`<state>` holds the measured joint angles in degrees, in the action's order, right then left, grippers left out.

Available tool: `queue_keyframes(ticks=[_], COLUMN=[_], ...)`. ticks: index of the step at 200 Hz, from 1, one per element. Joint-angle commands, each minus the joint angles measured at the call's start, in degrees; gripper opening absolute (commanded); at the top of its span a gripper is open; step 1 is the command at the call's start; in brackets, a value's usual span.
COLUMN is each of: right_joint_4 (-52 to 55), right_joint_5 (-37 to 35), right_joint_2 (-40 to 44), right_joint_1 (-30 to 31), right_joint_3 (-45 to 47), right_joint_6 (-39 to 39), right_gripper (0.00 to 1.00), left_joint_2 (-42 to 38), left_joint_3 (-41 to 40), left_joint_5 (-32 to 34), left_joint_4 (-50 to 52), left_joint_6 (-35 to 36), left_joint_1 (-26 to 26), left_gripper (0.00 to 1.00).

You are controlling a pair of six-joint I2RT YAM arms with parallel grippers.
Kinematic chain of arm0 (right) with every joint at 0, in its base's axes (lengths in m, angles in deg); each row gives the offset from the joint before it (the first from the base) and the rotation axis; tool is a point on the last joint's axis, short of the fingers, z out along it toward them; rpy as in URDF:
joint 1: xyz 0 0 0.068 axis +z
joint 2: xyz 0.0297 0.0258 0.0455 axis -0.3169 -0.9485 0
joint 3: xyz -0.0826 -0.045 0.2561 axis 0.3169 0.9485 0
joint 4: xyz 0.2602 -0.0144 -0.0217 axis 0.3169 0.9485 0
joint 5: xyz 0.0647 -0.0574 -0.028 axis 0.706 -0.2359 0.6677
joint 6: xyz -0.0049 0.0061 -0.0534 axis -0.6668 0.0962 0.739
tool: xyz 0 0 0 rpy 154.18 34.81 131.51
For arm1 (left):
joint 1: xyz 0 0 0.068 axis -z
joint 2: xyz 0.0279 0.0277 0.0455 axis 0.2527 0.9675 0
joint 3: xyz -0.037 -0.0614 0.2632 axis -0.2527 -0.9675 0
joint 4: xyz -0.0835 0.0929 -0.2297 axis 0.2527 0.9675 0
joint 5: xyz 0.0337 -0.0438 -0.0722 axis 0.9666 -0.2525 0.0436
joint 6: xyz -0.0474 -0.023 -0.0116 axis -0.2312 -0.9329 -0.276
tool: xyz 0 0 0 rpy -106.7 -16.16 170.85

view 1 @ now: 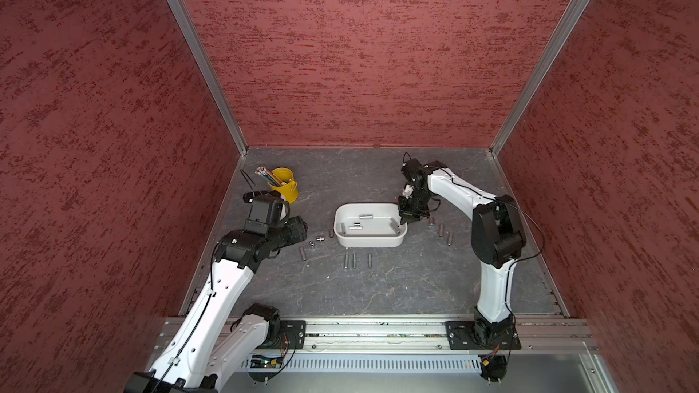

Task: Take out the socket from the storage box
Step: Adjust the storage box at the center of the board.

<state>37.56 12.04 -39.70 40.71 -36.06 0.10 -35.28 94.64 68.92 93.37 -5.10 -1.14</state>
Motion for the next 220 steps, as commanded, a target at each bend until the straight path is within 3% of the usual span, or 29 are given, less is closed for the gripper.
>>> queue_keyframes(ticks=[1,130,220], right_joint_4=[2.0,1.9,2.6], right_joint_5=[3.6,3.2,-2.0], right_joint_2=[-1.1,-2.6,-8.0], right_joint_1=[-0.9,-3.3,-3.8], right_joint_3=[-2.0,-6.1,-14.4], right_joint_6=[1.1,1.8,3.5], right_gripper=[0.0,0.0,0.0], left_joint_2=[-0.2,-0.1,0.4], left_joint_3=[-0.7,-0.9,-0.9], left_joint_5=[-0.6,-0.4,0.0], left_joint_4=[-1.0,-1.0,-0.9], left_joint_6=[1.2,1.2,1.0], left_joint_1=[-0.3,-0.3,-0.3], left_gripper=[0.59,0.59,0.59])
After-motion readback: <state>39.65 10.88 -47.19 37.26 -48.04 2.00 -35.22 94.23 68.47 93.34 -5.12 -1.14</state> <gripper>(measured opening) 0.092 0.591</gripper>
